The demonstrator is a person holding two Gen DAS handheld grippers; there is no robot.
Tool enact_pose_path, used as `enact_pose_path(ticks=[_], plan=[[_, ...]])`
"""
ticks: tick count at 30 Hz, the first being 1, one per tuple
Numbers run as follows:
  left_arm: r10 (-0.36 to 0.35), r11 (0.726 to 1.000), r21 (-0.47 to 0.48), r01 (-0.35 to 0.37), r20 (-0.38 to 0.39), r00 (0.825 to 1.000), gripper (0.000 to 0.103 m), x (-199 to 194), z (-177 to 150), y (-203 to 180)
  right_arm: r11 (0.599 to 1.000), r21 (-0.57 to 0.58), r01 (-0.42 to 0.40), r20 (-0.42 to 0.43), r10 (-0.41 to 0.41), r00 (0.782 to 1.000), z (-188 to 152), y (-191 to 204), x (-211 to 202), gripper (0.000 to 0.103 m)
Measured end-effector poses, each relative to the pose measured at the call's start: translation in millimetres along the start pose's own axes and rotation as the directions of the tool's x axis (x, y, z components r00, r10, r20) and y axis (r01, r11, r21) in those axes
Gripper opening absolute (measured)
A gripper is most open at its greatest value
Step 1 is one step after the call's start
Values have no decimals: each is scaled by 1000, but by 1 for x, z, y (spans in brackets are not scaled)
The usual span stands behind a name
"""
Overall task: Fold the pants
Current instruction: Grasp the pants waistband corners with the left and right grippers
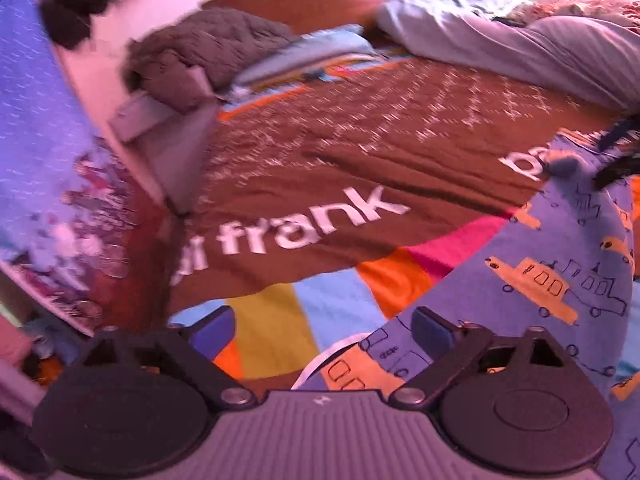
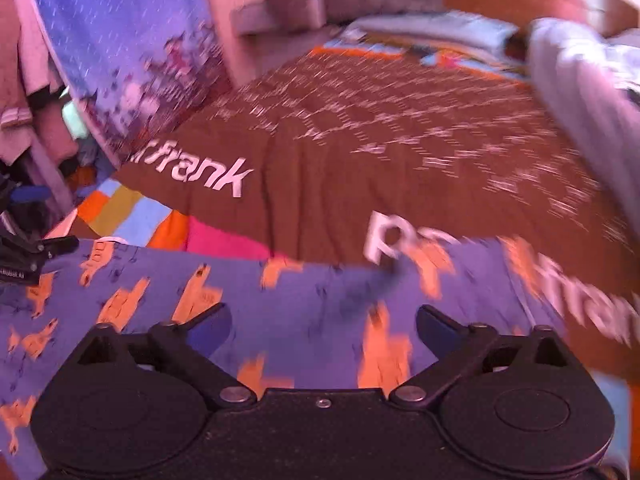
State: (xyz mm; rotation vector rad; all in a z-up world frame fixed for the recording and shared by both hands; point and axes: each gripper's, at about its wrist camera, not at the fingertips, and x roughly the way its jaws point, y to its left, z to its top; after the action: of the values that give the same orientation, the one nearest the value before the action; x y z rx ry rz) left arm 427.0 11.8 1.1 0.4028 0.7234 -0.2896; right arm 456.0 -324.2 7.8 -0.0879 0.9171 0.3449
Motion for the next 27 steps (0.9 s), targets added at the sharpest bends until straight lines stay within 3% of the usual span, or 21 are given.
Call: enact_pose_path(ticks=[3,5,8,10,12,13,14,17,20,25,27], plan=[[-106,994,-20,105,-66,992,85,22,-6,13,992,-130,-6,-41,1,999,24,8,42,64],[-154,988,6,156,-121,981,81,33,-12,16,973,-230,-20,-87,0,996,30,17,63,60],[-108,988,86,128,-207,972,66,48,-23,13,957,-281,-74,-145,33,989,33,21,81,63],[-92,988,102,113,-192,977,62,46,-30,9,955,-282,-96,-179,46,983,33,22,93,66],[-93,984,134,118,-183,979,35,39,-34,1,956,-268,-120,-201,66,977,30,22,101,65],[-76,981,160,106,-183,980,16,37,-34,-5,958,-257,-124,-194,74,978,29,22,101,62],[-45,978,191,81,-185,982,4,35,-34,-13,959,-248,-134,-186,89,979,28,22,100,49],[42,973,230,0,-177,983,0,28,-30,-24,952,-288,-107,-160,63,985,26,29,92,0],[103,979,191,-77,-129,986,0,15,-19,-17,932,-357,-65,-137,17,990,30,47,87,0],[219,965,163,-207,-61,974,0,7,-8,6,944,-331,13,53,5,999,60,66,74,0],[178,980,105,-167,-101,979,5,15,-9,19,958,-288,15,82,9,997,67,70,83,0]])
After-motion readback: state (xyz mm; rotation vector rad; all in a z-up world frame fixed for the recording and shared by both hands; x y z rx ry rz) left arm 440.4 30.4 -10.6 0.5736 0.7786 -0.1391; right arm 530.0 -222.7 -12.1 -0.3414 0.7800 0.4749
